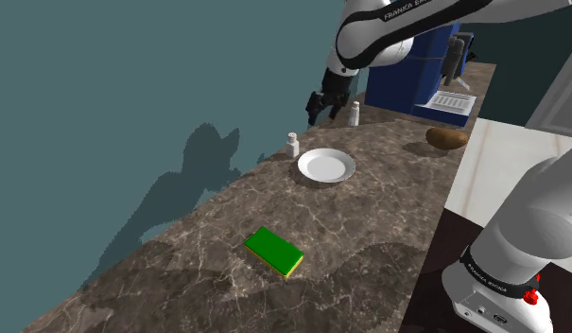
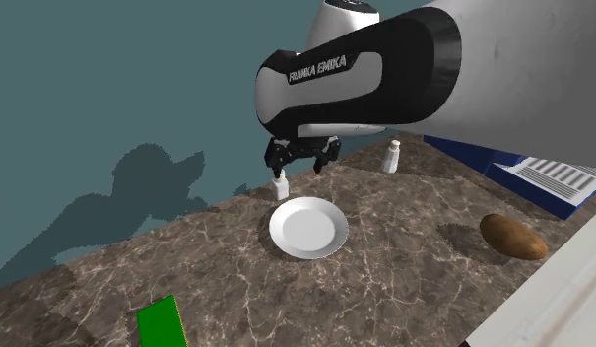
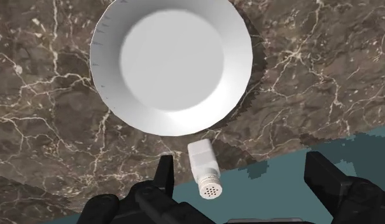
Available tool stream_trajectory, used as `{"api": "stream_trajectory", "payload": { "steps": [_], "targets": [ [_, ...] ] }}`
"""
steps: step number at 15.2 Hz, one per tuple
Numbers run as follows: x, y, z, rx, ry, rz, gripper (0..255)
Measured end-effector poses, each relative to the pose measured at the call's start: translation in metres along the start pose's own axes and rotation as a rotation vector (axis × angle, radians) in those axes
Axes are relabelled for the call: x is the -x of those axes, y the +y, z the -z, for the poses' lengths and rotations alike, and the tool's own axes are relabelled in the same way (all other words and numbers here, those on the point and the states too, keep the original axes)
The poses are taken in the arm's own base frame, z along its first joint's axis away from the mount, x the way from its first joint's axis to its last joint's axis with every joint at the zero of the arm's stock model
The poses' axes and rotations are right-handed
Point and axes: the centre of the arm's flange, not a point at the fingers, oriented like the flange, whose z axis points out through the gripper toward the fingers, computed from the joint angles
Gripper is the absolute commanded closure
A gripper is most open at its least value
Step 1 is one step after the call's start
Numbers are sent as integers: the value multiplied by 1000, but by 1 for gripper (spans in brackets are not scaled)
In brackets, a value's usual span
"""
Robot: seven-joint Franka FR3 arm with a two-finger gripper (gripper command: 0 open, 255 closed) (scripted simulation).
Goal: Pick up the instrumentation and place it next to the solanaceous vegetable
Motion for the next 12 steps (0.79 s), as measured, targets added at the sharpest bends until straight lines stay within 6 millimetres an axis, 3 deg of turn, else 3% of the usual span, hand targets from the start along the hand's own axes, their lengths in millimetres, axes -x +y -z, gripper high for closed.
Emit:
{"api": "stream_trajectory", "payload": {
  "steps": [12],
  "targets": [
    [-76,24,-130,-27,24,-73,0]
  ]
}}
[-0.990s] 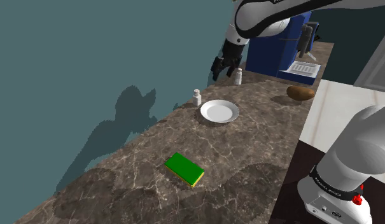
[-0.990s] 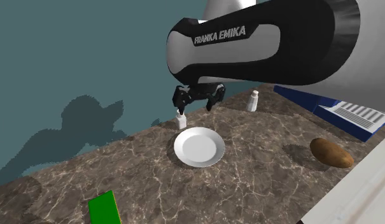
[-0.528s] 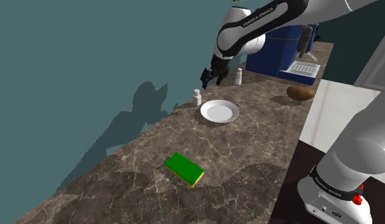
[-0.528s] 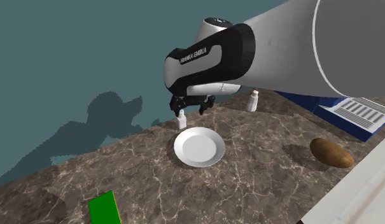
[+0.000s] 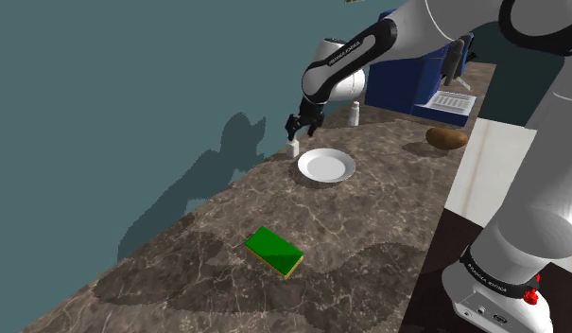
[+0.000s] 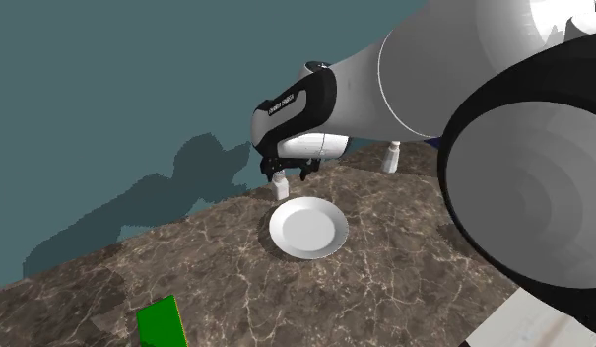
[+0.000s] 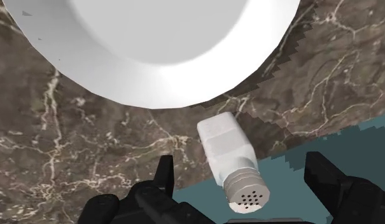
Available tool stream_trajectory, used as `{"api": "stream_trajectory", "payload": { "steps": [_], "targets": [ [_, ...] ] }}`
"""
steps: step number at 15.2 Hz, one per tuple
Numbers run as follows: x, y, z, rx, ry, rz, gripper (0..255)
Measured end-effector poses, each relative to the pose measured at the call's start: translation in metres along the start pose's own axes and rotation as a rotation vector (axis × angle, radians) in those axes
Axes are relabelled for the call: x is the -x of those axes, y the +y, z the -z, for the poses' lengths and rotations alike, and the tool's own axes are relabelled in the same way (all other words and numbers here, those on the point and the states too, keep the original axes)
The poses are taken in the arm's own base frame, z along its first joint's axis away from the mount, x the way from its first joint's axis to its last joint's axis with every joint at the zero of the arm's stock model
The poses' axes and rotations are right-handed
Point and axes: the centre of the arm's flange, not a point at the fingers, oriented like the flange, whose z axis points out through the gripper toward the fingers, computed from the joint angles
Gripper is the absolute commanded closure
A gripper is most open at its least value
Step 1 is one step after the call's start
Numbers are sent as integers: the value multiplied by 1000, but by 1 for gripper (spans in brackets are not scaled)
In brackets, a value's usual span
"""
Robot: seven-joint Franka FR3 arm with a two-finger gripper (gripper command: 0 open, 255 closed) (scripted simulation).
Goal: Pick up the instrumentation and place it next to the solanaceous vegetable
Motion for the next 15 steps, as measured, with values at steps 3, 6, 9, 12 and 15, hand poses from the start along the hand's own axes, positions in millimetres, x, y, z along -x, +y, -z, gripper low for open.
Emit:
{"api": "stream_trajectory", "payload": {
  "steps": [3,6,9,12,15],
  "targets": [
    [-2,0,-17,-1,1,-3,0],
    [-2,-1,-33,-1,2,-4,0],
    [-4,-1,-45,-1,2,-4,0],
    [-3,0,-47,-1,2,-4,0],
    [-3,0,-47,-1,2,-4,255]
  ]
}}
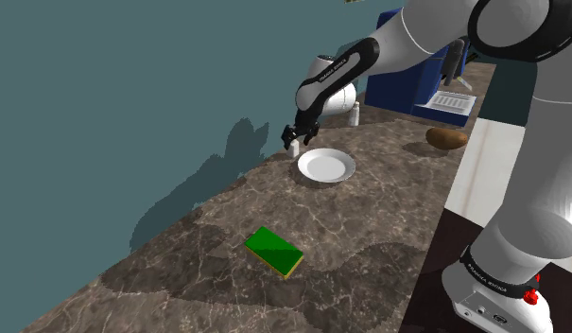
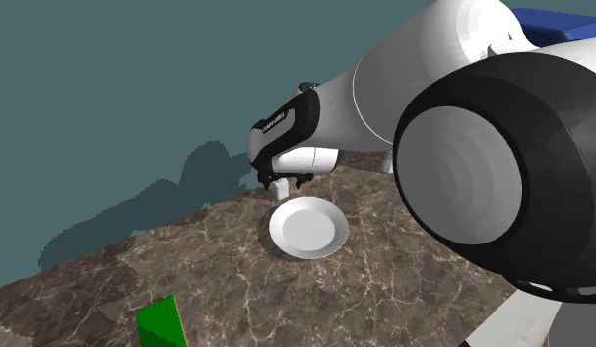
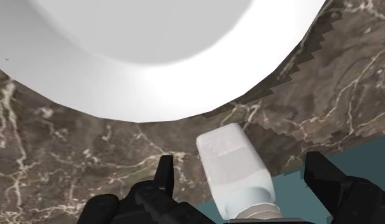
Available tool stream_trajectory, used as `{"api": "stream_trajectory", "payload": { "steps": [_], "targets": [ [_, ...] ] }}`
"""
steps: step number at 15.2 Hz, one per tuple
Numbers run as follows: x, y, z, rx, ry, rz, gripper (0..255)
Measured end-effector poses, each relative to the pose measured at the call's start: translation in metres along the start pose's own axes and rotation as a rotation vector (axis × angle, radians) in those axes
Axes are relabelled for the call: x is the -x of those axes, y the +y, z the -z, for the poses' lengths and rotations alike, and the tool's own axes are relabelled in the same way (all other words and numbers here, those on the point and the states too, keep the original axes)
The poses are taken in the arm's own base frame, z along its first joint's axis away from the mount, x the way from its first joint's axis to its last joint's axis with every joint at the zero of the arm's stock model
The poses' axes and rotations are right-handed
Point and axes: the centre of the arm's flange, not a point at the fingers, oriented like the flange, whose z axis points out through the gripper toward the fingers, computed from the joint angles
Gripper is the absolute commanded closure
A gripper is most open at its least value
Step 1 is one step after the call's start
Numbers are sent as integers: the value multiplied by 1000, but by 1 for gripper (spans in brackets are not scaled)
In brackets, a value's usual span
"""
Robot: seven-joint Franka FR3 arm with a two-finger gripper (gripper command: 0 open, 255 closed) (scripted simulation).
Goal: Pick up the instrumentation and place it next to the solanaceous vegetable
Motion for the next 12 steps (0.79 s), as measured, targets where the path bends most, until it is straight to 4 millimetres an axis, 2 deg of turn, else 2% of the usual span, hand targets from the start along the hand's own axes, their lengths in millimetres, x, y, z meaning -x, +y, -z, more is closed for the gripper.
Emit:
{"api": "stream_trajectory", "payload": {
  "steps": [10,12],
  "targets": [
    [0,0,0,0,0,0,255],
    [-2,-1,6,0,0,0,255]
  ]
}}
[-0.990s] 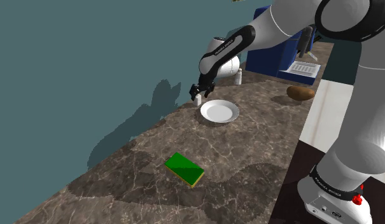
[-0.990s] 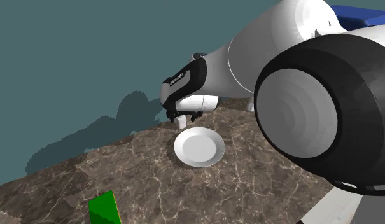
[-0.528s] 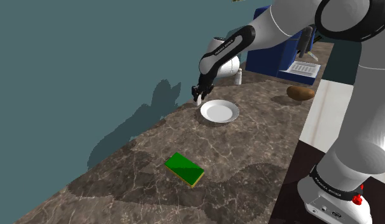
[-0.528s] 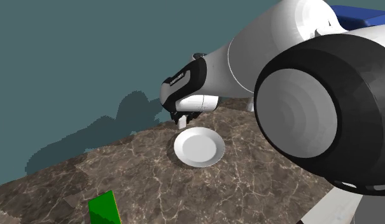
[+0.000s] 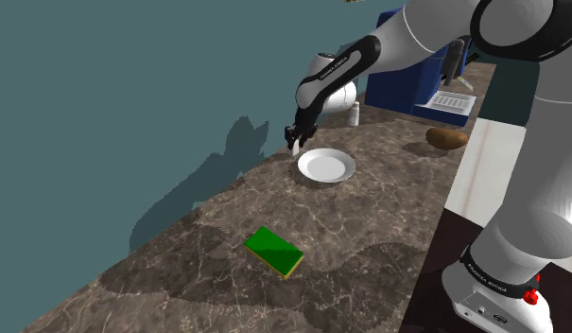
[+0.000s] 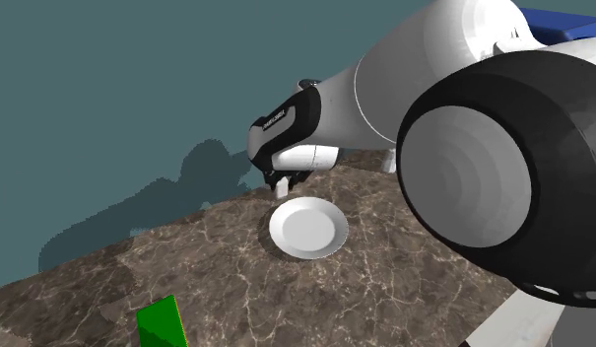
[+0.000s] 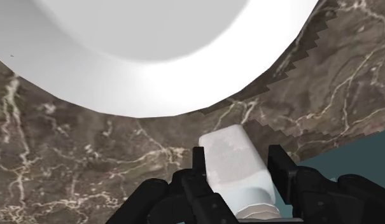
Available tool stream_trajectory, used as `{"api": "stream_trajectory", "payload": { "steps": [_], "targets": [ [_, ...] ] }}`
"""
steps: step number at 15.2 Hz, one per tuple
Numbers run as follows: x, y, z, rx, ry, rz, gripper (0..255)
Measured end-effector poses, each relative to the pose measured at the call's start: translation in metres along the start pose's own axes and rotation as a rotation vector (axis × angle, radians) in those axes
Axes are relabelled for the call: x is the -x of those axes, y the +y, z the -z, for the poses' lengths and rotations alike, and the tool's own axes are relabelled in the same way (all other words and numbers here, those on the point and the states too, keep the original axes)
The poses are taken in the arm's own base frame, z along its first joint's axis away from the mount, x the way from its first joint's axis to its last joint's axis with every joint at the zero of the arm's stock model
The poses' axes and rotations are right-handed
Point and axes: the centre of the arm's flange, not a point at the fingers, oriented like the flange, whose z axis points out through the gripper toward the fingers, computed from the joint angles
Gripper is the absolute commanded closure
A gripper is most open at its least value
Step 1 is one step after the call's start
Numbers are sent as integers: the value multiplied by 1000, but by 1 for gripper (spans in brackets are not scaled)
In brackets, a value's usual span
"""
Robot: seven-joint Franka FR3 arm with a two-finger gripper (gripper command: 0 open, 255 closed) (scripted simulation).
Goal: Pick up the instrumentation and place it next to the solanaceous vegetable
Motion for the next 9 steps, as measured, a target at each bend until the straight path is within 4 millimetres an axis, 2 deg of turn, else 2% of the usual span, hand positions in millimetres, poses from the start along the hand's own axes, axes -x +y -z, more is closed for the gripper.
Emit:
{"api": "stream_trajectory", "payload": {
  "steps": [9],
  "targets": [
    [-12,-9,44,0,0,0,255]
  ]
}}
